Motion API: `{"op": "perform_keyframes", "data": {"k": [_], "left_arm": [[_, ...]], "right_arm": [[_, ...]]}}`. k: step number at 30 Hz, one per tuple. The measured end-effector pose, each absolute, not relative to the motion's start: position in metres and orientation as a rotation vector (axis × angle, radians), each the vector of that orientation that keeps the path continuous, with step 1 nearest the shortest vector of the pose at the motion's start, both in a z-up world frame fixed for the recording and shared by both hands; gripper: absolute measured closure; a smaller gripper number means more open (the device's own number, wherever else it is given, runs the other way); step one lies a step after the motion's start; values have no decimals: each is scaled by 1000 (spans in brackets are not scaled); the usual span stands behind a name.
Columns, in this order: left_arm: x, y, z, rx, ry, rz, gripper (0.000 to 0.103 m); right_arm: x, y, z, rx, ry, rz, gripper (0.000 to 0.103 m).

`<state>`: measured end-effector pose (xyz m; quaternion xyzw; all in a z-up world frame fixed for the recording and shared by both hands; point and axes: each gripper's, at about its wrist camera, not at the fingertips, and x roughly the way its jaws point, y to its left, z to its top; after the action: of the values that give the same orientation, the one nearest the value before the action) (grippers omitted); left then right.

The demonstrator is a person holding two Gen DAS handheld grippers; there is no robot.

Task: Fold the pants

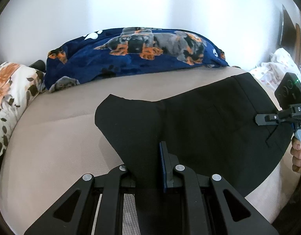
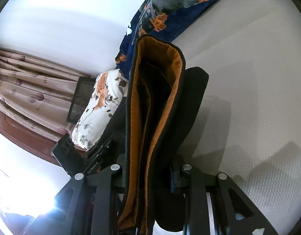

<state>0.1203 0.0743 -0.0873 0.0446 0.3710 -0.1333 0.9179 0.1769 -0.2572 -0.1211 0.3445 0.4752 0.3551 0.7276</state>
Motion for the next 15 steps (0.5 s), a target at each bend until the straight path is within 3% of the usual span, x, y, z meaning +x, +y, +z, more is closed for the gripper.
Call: {"op": "perform_keyframes", "data": {"k": [15], "left_arm": [[187,114,-86,52,734,-197,88]], "right_arm": [[245,-221,-119,733,1031,821,78]]}}
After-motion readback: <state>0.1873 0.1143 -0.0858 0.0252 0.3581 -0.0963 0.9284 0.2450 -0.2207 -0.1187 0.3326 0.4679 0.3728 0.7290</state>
